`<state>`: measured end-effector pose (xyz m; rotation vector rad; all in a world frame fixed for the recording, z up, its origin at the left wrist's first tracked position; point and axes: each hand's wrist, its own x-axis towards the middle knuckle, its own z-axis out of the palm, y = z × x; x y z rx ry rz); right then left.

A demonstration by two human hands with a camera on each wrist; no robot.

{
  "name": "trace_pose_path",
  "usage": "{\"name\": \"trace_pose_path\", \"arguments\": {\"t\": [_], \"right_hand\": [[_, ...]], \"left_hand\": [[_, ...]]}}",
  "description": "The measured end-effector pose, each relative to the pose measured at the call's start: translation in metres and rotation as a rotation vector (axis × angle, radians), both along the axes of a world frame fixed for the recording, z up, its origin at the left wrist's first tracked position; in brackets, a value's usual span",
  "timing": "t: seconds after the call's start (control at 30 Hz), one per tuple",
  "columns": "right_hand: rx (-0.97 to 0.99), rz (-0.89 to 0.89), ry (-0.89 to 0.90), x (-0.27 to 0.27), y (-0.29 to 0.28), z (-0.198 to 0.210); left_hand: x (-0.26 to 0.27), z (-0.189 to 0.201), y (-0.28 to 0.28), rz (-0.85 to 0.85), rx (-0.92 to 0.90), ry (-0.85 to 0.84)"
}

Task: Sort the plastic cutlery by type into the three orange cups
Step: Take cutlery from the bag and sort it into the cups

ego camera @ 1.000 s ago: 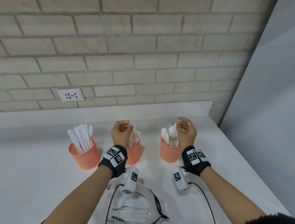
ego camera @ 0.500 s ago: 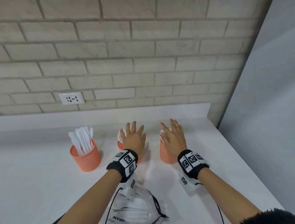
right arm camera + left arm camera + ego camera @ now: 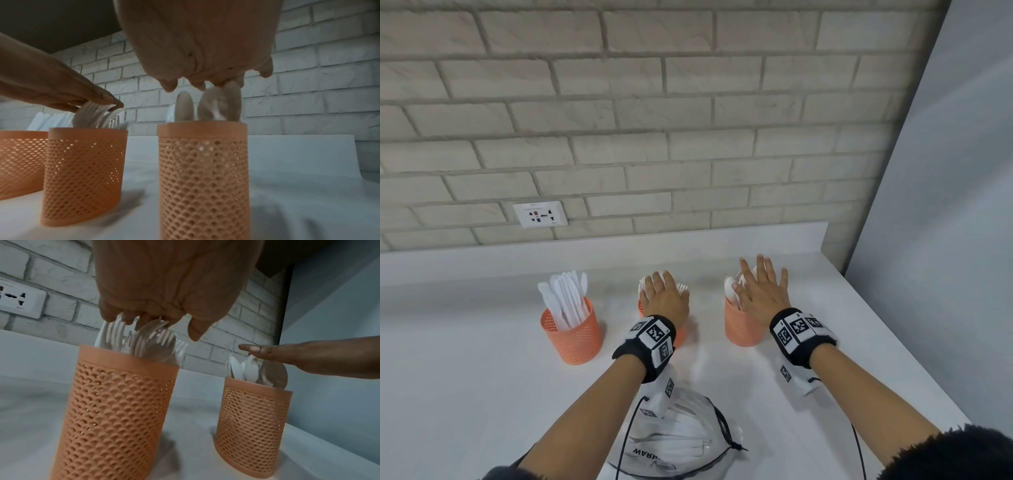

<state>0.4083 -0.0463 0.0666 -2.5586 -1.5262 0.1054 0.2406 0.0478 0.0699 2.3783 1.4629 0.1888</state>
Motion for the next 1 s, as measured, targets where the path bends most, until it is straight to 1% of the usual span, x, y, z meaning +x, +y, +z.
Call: {"name": "trace_pose_path", "arguments": {"t": [0.13,0.23,0.3,0.4,0.47,0.57,0.67,0.7,0.77,0.83,0.9,1.0], "right_hand": [[0.079,0.014,0.069,-0.014,-0.007,0.008],[0.154,0.057,0.121,-0.029,-0.009,0.019],[0.236,0.127,0.171,-0.041,-0.011,0.029],[0.379,0.266,0.319,-0.067,-0.02,0.041],[0.391,0.331,0.419,-0.091,-0.03,0.047],[0.302,0.442,0.499,-0.132,-0.046,0.047],[0.057,0.554,0.548,-0.168,-0.057,0.032],[-0.03,0.567,0.531,-0.178,-0.06,0.024],[-0.149,0.55,0.438,-0.192,-0.063,0.008],[-0.244,0.499,0.314,-0.2,-0.068,-0.004],[-0.283,0.425,0.209,-0.201,-0.07,-0.014],[-0.301,0.306,0.14,-0.196,-0.065,-0.028]], "left_hand": [[-0.01,0.01,-0.002,-0.003,0.007,-0.084],[-0.023,0.021,-0.001,0.0,0.022,-0.145],[-0.034,0.029,0.0,-0.001,0.014,-0.209],[-0.058,0.042,-0.006,-0.018,-0.029,-0.371],[-0.078,0.047,-0.014,-0.019,-0.023,-0.454],[-0.11,0.045,-0.03,-0.068,-0.022,-0.471],[-0.14,0.031,-0.049,-0.095,-0.077,-0.408],[-0.148,0.024,-0.054,-0.095,-0.096,-0.375],[-0.159,0.008,-0.06,-0.089,-0.125,-0.29],[-0.169,-0.004,-0.069,-0.045,-0.146,-0.204],[-0.175,-0.011,-0.077,0.015,-0.145,-0.144],[-0.182,-0.024,-0.085,0.021,-0.201,-0.112]]}}
